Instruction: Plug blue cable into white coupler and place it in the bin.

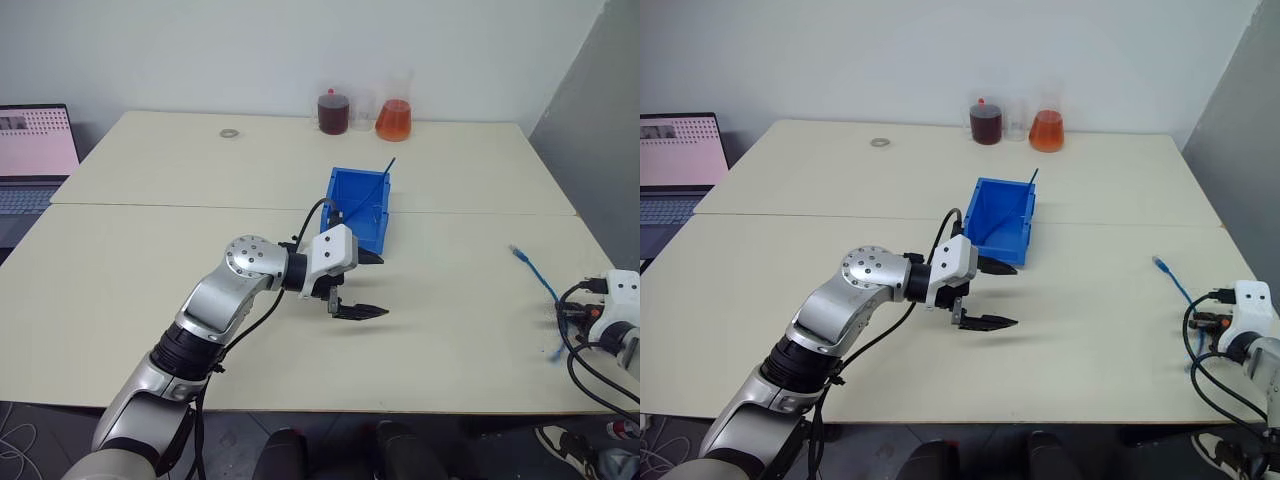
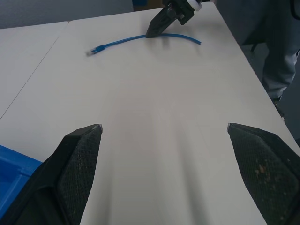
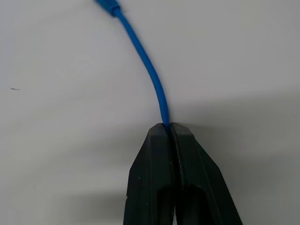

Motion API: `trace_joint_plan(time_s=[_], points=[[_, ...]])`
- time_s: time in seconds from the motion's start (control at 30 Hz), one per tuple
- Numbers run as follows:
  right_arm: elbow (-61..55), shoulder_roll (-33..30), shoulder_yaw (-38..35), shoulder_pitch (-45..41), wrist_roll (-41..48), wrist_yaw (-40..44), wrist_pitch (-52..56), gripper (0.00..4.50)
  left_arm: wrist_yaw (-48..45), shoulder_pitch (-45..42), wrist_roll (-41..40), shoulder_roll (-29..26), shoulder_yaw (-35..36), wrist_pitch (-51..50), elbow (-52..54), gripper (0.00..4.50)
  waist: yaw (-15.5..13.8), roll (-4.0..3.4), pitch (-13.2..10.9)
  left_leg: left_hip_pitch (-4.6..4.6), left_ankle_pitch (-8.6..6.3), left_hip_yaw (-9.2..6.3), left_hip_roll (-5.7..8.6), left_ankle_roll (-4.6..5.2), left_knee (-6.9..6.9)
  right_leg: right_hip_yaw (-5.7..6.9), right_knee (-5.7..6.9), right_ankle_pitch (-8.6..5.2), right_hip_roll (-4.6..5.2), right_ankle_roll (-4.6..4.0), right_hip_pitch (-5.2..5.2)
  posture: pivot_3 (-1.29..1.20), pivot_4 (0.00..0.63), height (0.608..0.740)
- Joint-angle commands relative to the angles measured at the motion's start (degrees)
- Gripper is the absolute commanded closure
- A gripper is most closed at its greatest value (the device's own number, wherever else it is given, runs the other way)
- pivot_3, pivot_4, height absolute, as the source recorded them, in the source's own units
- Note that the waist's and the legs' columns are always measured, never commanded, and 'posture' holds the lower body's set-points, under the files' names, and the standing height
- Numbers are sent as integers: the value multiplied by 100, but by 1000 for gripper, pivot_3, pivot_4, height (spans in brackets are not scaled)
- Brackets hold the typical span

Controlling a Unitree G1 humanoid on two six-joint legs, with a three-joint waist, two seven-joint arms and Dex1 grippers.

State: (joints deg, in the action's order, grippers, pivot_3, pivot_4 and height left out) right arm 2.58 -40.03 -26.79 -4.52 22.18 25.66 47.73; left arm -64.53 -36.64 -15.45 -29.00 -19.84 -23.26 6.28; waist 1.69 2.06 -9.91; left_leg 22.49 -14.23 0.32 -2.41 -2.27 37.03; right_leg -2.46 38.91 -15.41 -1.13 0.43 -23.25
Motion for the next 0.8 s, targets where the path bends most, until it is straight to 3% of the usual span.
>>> trace_joint_plan(time_s=[0.03, 0.17, 0.33, 0.57, 0.8], points=[[-391, -482, 234, 332, 24, 747, -201, 4471, -49, 92, -52, -119, 165, 51, 228, 0, -4, -4, -2, 0, 0, -1, 0, 0, -1, 1, -1, 0, 0, 0, 0, 0, 150, 740], [-1126, -1245, 673, 831, 0, 1895, -738, 4471, -41, 464, -116, -446, 380, -36, 371, 0, 27, -15, -8, 0, 0, 2, -1, 0, -6, -3, -3, -3, -1, 1, -5, 0, 150, 740], [-2167, -1519, 1461, 777, -6, 2623, -1222, 4471, 34, 1315, -174, -1006, 820, -116, 606, 0, 105, -17, -11, -6, 0, 1, -13, 0, -5, -3, 2, -3, -12, 1, -6, 0, 150, 740], [-2484, -449, 3473, -677, -560, 2315, -1248, 4471, 215, 2780, -177, -1743, 1705, -13, 706, 0, 148, -8, -26, -14, 0, -12, -29, -1, -8, 6, 7, -5, -15, -3, -8, 0, 150, 740], [-1870, 520, 4620, -1550, -1138, 2168, -1434, 4471, 408, 3495, -264, -1982, 2499, 24, 437, 0, -16, -8, -27, 40, 0, -7, -25, -1, -1, 7, 6, -5, 24, -3, -50, 0, 150, 740]])
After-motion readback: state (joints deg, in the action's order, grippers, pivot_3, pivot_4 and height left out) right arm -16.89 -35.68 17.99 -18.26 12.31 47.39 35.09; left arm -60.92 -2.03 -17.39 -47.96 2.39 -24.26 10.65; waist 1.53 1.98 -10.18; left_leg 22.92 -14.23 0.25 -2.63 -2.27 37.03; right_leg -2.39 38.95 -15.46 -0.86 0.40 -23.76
